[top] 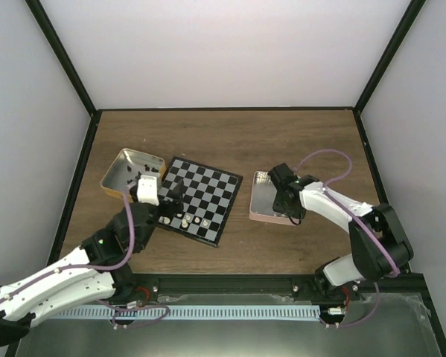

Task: Set up the chess pieces on the board
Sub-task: Pick up the chess piece from the storage box.

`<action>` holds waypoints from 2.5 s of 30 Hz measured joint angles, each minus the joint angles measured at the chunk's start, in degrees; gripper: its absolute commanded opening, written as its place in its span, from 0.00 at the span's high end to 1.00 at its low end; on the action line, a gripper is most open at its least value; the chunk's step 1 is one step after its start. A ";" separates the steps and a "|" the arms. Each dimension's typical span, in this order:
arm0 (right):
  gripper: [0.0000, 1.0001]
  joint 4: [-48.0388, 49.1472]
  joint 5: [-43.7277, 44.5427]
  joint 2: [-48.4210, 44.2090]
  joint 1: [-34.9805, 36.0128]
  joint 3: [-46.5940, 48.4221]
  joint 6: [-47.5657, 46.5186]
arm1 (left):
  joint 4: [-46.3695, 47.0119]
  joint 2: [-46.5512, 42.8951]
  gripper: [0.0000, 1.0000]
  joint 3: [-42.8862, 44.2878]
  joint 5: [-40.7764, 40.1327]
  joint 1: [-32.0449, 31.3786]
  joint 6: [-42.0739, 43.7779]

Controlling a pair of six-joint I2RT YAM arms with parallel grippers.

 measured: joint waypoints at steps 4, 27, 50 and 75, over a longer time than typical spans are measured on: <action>0.52 1.42 -0.11 1.86 -1.44 0.02 1.18 | 1.90 4.50 0.08 0.04 0.00 0.00 1.36; 0.71 14.99 -4.63 11.02 -4.48 2.86 -6.99 | 1.88 8.26 0.08 2.47 2.25 0.00 -1.95; 0.95 19.02 -8.72 4.20 -4.48 0.24 -7.04 | 0.96 10.80 0.07 3.02 4.96 0.00 -4.79; 0.97 47.43 -43.63 -14.80 -1.99 -8.98 44.63 | 29.00 30.73 0.27 3.08 29.88 0.07 -14.08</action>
